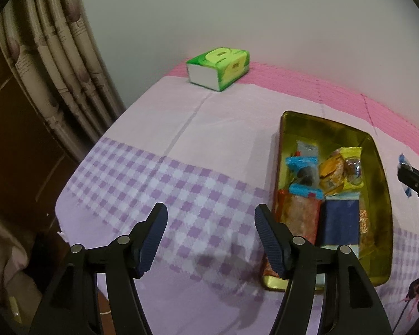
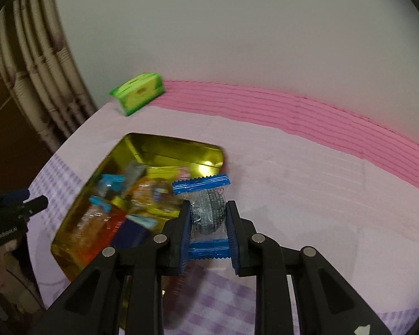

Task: Organize snacks
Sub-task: 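Carry the blue-ended candy into the gold tray and open the right gripper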

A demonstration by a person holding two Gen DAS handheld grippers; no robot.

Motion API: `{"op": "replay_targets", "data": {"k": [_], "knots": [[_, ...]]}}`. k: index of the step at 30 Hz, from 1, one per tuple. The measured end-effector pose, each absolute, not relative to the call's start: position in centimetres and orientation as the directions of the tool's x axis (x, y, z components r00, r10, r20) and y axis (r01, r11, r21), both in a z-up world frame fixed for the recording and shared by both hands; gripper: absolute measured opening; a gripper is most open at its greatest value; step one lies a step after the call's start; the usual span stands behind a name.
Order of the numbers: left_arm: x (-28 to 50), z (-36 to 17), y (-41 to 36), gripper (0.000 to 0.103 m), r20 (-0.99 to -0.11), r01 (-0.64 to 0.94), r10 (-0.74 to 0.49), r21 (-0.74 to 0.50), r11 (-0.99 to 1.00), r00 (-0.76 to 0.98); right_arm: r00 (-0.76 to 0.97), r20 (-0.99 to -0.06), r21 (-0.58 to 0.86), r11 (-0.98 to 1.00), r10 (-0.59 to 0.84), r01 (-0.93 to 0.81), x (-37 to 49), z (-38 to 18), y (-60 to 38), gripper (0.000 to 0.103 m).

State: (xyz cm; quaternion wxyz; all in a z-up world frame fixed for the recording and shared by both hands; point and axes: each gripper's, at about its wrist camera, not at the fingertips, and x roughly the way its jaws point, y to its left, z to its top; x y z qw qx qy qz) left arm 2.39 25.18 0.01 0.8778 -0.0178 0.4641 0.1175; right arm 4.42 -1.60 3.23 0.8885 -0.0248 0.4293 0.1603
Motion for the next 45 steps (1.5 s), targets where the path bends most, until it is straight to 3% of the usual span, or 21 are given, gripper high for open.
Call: {"op": "replay_targets", "data": {"k": [16,41,44,45], "knots": [[1.5,-0.4,26.3,0.069,-0.837,-0.246,0.173,0.047,0.968,0.519,0.526,-0.812,0.034,0.921,0.252,-0.389,5.4,1.1,4.1,0.022],[1.8,-1.0,26.0,0.07,-0.848,-0.228,0.152,0.038,0.973,0.507,0.522,-0.824,0.03,0.937,0.22,-0.348,6.9,-0.5,4.6,0.026],[1.8,-1.0,25.8,0.07,-0.845,-0.224,0.159,0.048,0.973,0.51,0.533,-0.811,0.049,0.937,0.24,-0.347,6.2,0.2,4.6,0.033],[1.8,-1.0,25.7,0.07,-0.846,-0.219,0.155,0.047,0.975,0.51,0.538,-0.807,0.05,0.937,0.242,-0.347,5.9,0.4,4.6,0.04]]}}
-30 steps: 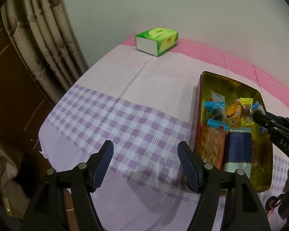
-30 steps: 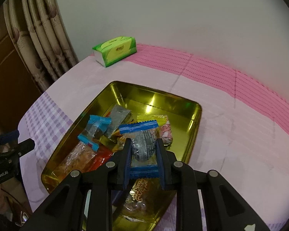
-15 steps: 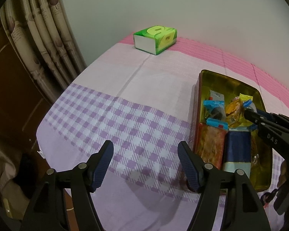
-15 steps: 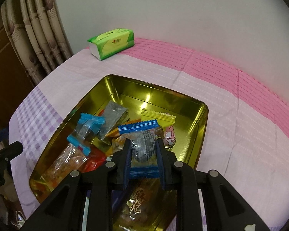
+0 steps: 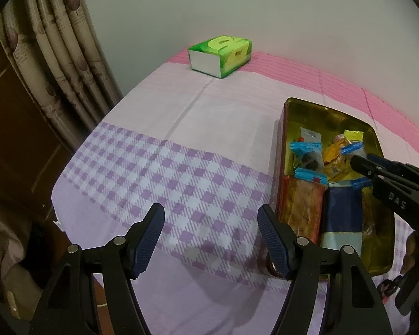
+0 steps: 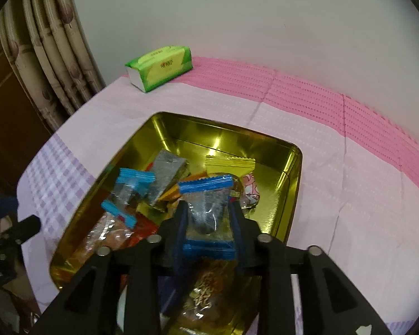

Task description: Organize snacks

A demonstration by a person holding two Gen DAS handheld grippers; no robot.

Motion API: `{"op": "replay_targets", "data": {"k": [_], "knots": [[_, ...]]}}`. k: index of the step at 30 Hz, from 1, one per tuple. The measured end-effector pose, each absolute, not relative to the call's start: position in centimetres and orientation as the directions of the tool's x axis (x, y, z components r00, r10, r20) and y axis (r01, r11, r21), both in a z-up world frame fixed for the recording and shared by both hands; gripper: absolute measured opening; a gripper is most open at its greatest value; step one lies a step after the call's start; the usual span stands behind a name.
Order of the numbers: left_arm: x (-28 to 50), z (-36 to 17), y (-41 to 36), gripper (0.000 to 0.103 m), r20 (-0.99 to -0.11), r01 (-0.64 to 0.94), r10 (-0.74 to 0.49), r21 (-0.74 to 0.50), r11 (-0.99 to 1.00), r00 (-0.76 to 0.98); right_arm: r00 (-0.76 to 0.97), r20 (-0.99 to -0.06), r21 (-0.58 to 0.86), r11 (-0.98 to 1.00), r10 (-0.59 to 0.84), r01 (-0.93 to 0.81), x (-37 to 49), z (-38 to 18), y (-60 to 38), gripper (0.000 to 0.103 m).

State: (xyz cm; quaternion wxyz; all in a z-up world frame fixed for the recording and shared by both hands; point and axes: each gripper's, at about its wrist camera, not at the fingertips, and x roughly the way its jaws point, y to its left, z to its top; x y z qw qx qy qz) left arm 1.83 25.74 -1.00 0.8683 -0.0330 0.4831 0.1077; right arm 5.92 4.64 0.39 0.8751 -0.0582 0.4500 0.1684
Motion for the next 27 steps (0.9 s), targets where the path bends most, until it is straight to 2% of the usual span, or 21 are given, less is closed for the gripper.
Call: {"op": "replay_targets", "data": {"k": [8,10,13,16,27], "knots": [[1.7,-1.1,25.5,0.07,-0.849,-0.213,0.152,0.047,0.976,0.506,0.59,-0.763,0.046,0.932,0.264,-0.359,2.4,3.2,5.1,0.068],[1.7,-1.1,25.5,0.07,-0.85,-0.213,0.154,0.05,0.976,0.505,0.603,-0.754,0.047,0.937,0.26,-0.346,1.5,3.7,4.9,0.081],[1.6,-1.0,25.2,0.07,-0.849,-0.205,0.155,0.056,0.977,0.505,0.619,-0.743,0.061,0.947,0.254,-0.315,-0.1,4.0,4.2,0.089],[1.4,-0.8,24.7,0.07,-0.848,-0.189,0.152,0.063,0.98,0.508,0.594,-0.767,0.084,0.955,0.243,-0.283,-1.3,3.6,3.4,0.095],[1.1,-0.8,23.4,0.07,-0.847,-0.159,0.154,0.084,0.984,0.508,0.568,-0.8,0.059,0.967,0.193,-0.246,-3.0,1.7,2.4,0.1]]}}
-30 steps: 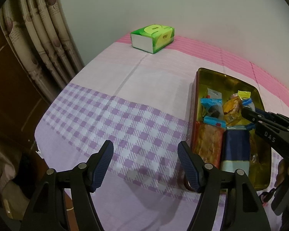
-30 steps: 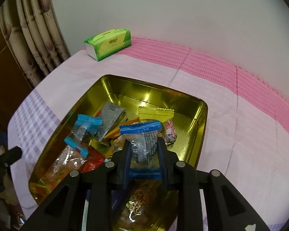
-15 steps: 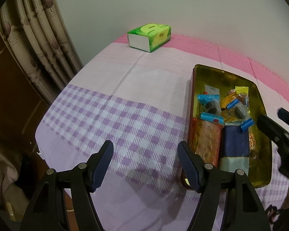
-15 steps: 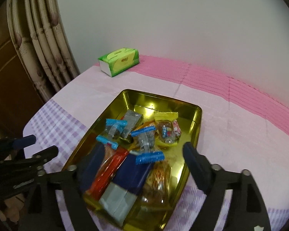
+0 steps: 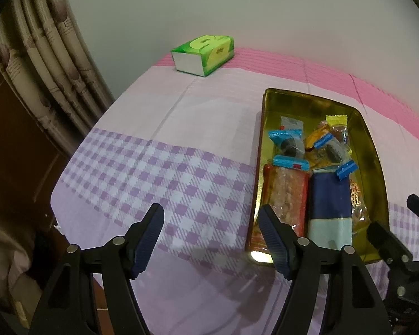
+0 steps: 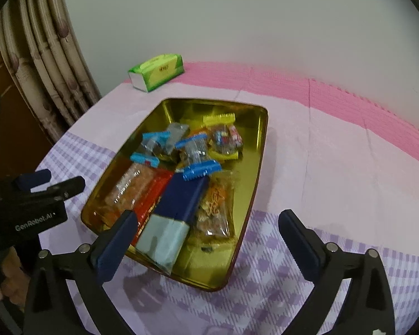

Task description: Organize snacks

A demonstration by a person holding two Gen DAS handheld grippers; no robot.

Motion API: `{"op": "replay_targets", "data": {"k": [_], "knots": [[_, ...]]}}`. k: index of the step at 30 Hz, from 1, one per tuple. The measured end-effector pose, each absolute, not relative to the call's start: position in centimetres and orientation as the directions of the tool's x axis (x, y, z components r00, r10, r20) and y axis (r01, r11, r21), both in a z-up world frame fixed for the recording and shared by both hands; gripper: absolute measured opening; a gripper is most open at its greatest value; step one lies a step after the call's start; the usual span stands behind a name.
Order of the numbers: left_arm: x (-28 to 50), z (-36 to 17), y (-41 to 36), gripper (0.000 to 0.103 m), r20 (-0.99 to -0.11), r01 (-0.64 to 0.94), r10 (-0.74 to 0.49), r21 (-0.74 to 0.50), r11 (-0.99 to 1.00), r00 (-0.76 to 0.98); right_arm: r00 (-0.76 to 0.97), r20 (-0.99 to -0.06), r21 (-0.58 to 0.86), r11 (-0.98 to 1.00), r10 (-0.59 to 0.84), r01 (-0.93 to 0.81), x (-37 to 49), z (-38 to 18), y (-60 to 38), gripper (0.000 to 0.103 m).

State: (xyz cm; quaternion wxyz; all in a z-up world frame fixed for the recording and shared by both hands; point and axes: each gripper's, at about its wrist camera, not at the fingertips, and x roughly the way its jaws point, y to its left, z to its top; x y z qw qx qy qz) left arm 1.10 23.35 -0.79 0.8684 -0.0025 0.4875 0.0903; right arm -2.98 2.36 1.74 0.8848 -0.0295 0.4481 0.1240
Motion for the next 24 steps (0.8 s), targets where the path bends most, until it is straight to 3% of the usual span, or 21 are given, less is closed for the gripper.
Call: {"op": "replay_targets", "data": {"k": [24], "knots": [[1.1,-0.9,22.4,0.07,-0.849,-0.129,0.145,0.091,0.987,0.508,0.544,-0.82,0.034,0.965,0.176,-0.261,-3.6,0.9,3.4,0.101]]}}
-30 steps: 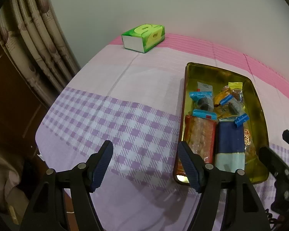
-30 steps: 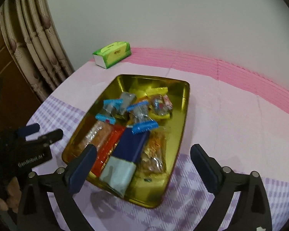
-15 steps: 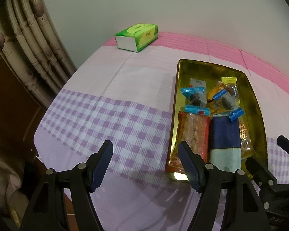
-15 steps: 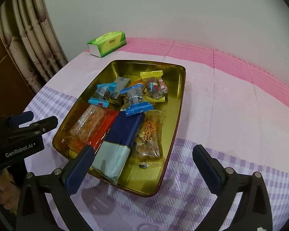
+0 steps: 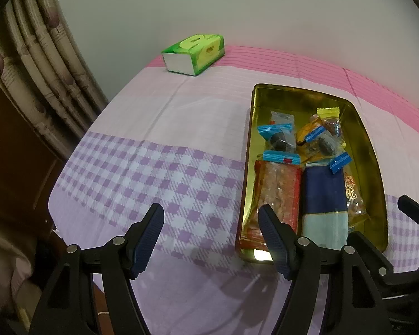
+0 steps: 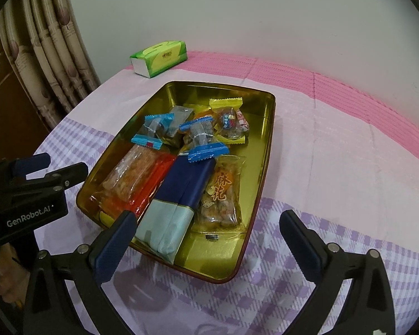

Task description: Organize snacks

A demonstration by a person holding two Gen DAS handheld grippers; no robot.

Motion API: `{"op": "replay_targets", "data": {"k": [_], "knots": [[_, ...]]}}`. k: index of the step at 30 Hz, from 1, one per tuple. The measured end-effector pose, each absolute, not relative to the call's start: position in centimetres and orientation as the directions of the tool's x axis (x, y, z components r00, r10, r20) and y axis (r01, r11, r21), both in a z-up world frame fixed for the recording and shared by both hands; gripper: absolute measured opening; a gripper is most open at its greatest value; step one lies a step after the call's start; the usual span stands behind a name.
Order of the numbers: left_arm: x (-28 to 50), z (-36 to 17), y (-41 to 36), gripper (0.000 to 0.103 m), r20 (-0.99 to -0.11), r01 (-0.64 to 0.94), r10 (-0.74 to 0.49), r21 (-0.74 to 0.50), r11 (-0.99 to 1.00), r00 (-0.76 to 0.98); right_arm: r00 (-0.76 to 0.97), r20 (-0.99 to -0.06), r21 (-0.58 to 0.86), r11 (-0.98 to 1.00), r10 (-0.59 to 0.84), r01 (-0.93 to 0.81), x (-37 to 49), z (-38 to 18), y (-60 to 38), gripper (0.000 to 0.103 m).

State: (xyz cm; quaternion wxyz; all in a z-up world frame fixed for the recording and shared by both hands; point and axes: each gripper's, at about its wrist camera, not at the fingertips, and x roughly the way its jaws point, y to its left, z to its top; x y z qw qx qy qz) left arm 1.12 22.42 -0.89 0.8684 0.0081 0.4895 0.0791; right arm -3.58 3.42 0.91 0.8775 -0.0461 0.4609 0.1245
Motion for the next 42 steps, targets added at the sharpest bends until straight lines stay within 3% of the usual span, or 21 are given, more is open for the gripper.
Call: {"op": "replay_targets", "data": {"k": [42], "knots": [[1.09,-1.0,21.73,0.07,-0.842,-0.091,0.149,0.119,0.989,0.519,0.52,-0.835,0.055,0.968,0.179,-0.246,-3.4,0.09,3.15,0.101]]}}
